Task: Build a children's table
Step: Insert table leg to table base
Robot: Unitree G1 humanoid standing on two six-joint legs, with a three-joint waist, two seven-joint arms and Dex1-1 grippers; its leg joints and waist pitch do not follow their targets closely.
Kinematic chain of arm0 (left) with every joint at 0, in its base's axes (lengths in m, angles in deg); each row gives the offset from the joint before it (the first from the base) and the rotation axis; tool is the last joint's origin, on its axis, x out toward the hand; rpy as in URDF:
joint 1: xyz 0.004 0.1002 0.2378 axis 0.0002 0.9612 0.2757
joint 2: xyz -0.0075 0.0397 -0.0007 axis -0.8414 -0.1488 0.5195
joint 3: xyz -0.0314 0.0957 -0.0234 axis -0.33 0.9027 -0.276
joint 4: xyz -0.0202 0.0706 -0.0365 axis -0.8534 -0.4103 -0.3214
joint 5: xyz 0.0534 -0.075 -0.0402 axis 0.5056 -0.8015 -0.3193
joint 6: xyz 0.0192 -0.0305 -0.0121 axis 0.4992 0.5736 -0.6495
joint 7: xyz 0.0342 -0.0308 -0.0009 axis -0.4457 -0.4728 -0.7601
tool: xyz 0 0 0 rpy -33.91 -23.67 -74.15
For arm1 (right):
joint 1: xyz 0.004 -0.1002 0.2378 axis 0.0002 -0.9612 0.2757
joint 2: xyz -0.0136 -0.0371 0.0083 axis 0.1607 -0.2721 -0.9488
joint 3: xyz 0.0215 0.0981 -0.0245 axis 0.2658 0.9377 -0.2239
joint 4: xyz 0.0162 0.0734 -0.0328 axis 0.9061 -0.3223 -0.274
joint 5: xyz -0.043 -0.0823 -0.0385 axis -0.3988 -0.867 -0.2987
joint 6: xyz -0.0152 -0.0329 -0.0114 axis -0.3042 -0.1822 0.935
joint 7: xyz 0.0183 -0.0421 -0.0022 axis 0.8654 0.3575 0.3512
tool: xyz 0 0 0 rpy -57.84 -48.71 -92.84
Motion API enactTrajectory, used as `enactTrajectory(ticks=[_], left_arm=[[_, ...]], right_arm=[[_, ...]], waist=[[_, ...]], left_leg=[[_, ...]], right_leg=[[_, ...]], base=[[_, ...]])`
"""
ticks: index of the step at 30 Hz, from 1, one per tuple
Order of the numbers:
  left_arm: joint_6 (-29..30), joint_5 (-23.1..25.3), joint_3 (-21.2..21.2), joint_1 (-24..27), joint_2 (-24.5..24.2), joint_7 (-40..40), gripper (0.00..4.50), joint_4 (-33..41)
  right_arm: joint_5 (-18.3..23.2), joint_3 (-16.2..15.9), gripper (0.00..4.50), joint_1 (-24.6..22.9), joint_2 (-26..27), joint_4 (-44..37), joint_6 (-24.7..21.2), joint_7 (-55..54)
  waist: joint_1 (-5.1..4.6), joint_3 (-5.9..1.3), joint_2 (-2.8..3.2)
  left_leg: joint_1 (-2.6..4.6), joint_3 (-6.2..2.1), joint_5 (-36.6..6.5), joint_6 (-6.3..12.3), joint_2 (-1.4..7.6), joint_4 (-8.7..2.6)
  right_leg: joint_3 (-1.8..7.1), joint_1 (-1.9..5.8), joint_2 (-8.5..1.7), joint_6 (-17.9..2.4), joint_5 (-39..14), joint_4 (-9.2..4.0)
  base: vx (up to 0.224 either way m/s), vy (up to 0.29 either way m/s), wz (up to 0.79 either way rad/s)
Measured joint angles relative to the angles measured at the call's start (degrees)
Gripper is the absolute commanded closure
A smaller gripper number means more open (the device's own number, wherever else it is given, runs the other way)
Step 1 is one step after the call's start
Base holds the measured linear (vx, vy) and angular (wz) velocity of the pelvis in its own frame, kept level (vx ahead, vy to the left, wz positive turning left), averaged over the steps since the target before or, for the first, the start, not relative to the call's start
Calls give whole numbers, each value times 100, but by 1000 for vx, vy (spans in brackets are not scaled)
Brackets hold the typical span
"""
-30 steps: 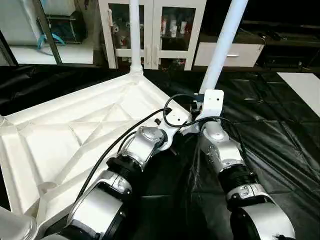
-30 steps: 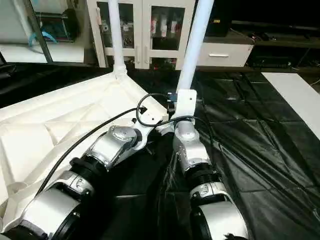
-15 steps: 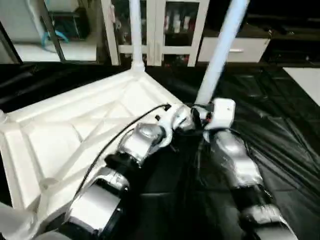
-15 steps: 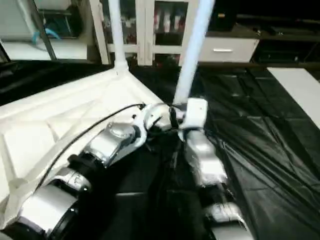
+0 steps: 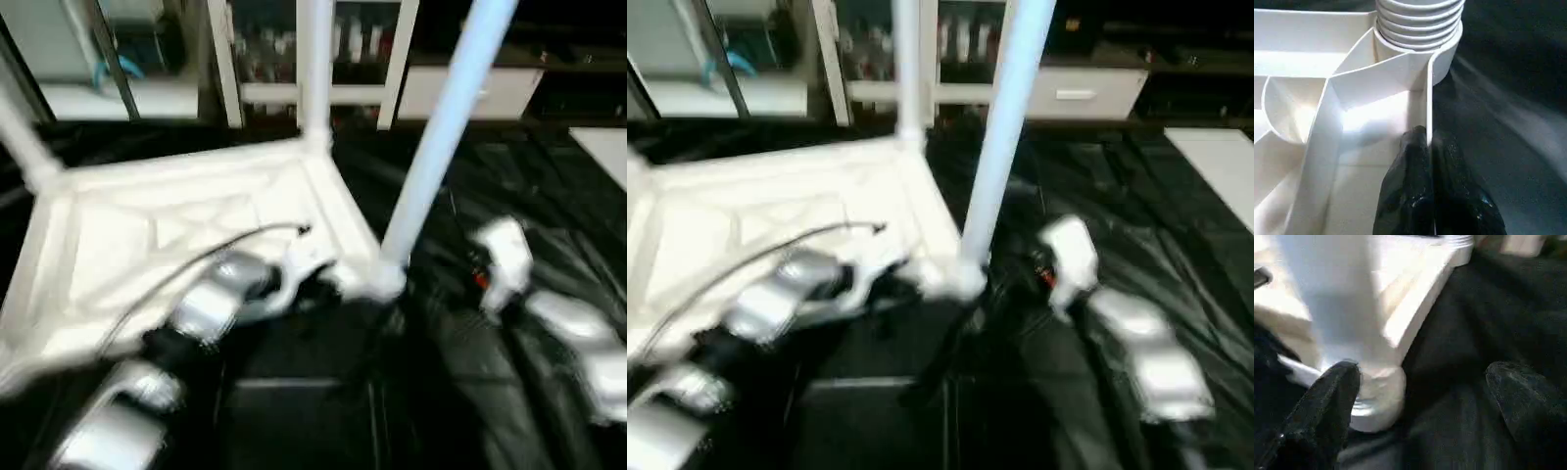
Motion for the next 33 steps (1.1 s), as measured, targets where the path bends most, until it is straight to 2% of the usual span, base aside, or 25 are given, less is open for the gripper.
enactTrajectory(ticks=[3,6,9,11,13,22,24,33], left_arm=[[97,-79,131,168,-281,399,450,387],[88,-64,149,293,-419,531,450,572],[65,-14,163,343,-442,564,450,661],[137,-6,206,356,-463,557,450,763],[171,-11,253,369,-484,560,450,857],[322,-5,289,419,-525,581,450,1002],[323,-5,291,433,-521,577,450,1006],[382,-6,320,454,-544,562,450,1061]], right_arm=[[289,-18,4,-64,-147,-181,-241,593],[352,-85,4,-59,-270,-196,-365,929],[352,-334,4,51,-410,-272,-419,1354],[356,-638,4,152,-553,-345,-411,1813],[347,-724,4,192,-611,-342,-403,2047],[-224,-990,4,583,-474,215,76,2118],[-407,-1169,30,698,-390,440,209,2081],[-585,-1330,87,898,-120,807,401,2195]], waist=[[-7,-1,3],[-8,-1,2],[-4,-2,0],[17,-2,1],[45,-2,-1],[46,-3,-2],[41,-3,-1],[33,-3,-4]], left_leg=[[3,3,0,0,2,8],[6,5,0,-1,4,21],[8,5,0,-1,8,29],[8,6,0,-1,8,34],[6,6,1,2,9,35],[6,6,4,13,14,76],[6,6,-2,2,15,85],[6,5,-3,2,19,117]], right_leg=[[2,0,0,-1,0,10],[3,4,0,-3,2,19],[0,7,0,-4,2,28],[1,6,0,-4,2,33],[0,6,0,-4,2,33],[3,4,0,-6,1,73],[4,2,0,-7,0,84],[6,4,0,-8,1,107]], base=[[0,0,0],[0,0,0],[0,0,0],[0,0,0],[0,0,0],[0,0,0],[0,0,0],[0,0,0]])
